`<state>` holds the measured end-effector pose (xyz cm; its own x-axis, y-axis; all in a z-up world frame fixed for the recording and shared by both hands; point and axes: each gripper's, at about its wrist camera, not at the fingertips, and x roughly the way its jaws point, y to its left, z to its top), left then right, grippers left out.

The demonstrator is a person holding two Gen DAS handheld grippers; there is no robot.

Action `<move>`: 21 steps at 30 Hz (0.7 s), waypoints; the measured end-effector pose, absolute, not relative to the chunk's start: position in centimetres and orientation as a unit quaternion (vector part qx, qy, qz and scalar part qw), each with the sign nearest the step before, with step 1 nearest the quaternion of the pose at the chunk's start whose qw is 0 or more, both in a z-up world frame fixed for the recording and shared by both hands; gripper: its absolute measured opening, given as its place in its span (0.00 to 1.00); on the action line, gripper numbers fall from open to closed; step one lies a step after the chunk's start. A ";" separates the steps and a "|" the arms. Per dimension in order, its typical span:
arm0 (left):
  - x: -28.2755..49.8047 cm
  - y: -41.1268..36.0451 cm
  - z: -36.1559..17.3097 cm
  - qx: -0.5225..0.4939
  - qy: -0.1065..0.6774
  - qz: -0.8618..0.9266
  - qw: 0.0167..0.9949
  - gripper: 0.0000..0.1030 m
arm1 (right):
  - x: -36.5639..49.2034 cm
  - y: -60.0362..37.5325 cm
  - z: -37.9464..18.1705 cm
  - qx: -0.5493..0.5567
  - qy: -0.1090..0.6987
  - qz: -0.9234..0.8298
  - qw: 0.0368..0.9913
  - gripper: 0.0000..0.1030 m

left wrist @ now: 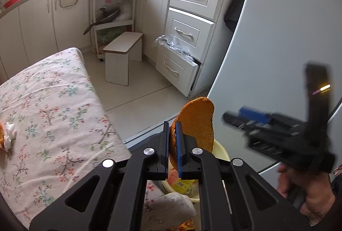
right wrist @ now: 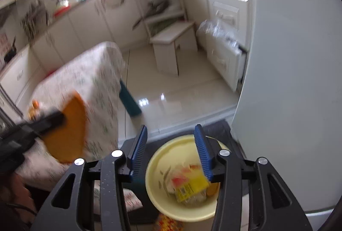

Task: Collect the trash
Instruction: 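Carry peel and bread bag to the yellow bin and open the right tool, then move both tools back over the table toward the remaining peel and tissue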

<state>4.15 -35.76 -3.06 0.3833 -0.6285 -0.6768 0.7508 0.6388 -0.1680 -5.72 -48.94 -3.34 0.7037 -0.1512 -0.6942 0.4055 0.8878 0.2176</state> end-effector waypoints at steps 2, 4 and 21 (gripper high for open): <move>4.1 -36.6 -3.4 0.087 0.373 -0.419 0.823 0.05 | -7.1 -48.6 -1.4 0.169 0.320 -0.159 0.919 0.49; 4.2 -37.8 -3.9 0.090 0.382 -0.423 0.817 0.05 | -8.4 -48.0 0.1 0.153 0.292 -0.164 0.930 0.54; 4.5 -40.9 -5.2 0.113 0.428 -0.433 0.785 0.51 | -9.3 -47.8 1.3 0.167 0.262 -0.161 0.937 0.63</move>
<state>4.55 -40.89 -5.25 0.2594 -0.5832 -0.7698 0.7768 0.5996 -0.1925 -9.34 -47.77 1.29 0.8108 -0.2150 -0.5444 0.3899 0.8921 0.2284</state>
